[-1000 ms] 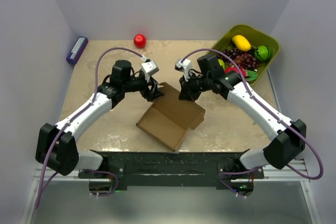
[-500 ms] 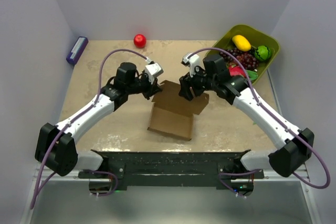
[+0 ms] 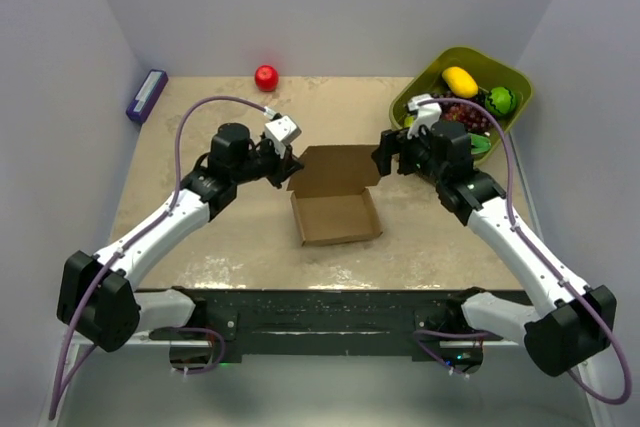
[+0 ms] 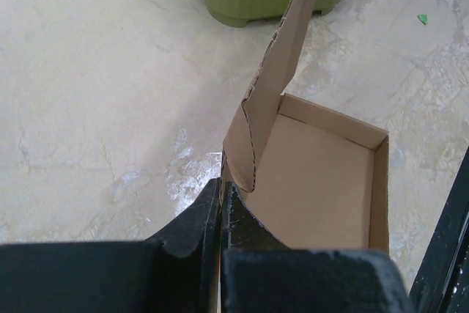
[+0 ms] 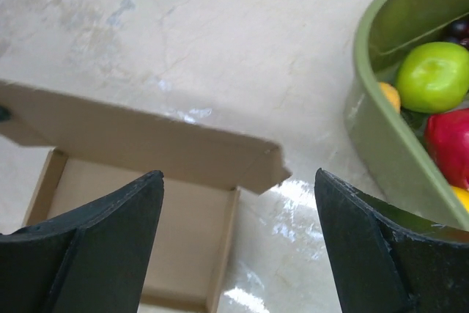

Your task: Fold the paper box

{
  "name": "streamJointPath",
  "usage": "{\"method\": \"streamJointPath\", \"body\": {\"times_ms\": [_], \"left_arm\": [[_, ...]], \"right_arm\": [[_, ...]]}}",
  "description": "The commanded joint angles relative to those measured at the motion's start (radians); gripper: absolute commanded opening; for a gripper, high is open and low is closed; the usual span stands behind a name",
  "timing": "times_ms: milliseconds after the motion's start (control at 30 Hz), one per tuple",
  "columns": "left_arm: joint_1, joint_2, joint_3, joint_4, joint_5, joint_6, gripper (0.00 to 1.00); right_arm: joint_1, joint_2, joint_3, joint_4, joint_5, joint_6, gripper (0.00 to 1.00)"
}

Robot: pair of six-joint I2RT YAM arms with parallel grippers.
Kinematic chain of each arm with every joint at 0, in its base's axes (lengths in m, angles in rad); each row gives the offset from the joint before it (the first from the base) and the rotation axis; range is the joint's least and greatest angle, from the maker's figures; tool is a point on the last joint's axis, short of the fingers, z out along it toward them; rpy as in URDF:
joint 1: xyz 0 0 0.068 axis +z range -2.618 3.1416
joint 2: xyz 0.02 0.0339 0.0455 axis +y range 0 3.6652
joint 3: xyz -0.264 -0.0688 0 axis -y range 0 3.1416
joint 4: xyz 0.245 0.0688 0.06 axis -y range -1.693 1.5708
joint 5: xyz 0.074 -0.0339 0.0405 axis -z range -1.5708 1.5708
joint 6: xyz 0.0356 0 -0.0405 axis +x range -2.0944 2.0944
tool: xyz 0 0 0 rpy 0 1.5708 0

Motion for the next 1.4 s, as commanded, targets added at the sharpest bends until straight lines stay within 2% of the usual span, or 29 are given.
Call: {"method": "streamJointPath", "body": {"times_ms": [0,300,500,733,833,967,1033,1167,1233,1367], "left_arm": [[0.021,-0.052,-0.004,0.069,0.027,-0.019,0.0],[0.038,-0.076,-0.008,0.078,0.082,-0.021,0.0],[0.041,-0.084,-0.01,0.079,0.129,-0.01,0.0],[0.044,-0.089,-0.011,0.082,0.152,-0.005,0.0],[0.047,-0.09,-0.011,0.082,0.151,-0.004,0.0],[0.046,-0.09,-0.013,0.085,0.159,-0.004,0.0],[0.046,-0.09,-0.014,0.087,0.162,-0.004,0.0],[0.046,-0.09,-0.016,0.09,0.163,-0.002,0.0],[0.046,-0.089,-0.015,0.095,0.16,-0.005,0.0],[0.046,-0.07,-0.018,0.113,0.153,-0.018,0.0]], "right_arm": [[-0.102,-0.021,-0.065,0.16,-0.148,0.057,0.86],[-0.139,-0.073,-0.238,0.322,-0.199,0.061,0.85],[-0.145,-0.068,-0.246,0.388,-0.19,0.012,0.87],[-0.147,-0.024,-0.235,0.419,-0.289,-0.008,0.84],[-0.147,-0.027,-0.24,0.416,-0.337,-0.009,0.75],[-0.147,-0.025,-0.245,0.411,-0.362,-0.012,0.56],[-0.148,-0.015,-0.237,0.396,-0.383,-0.017,0.49],[-0.147,0.004,-0.217,0.359,-0.398,-0.024,0.28],[-0.148,0.007,-0.209,0.352,-0.4,-0.023,0.24],[-0.145,0.007,-0.221,0.349,-0.391,-0.009,0.05]]}}
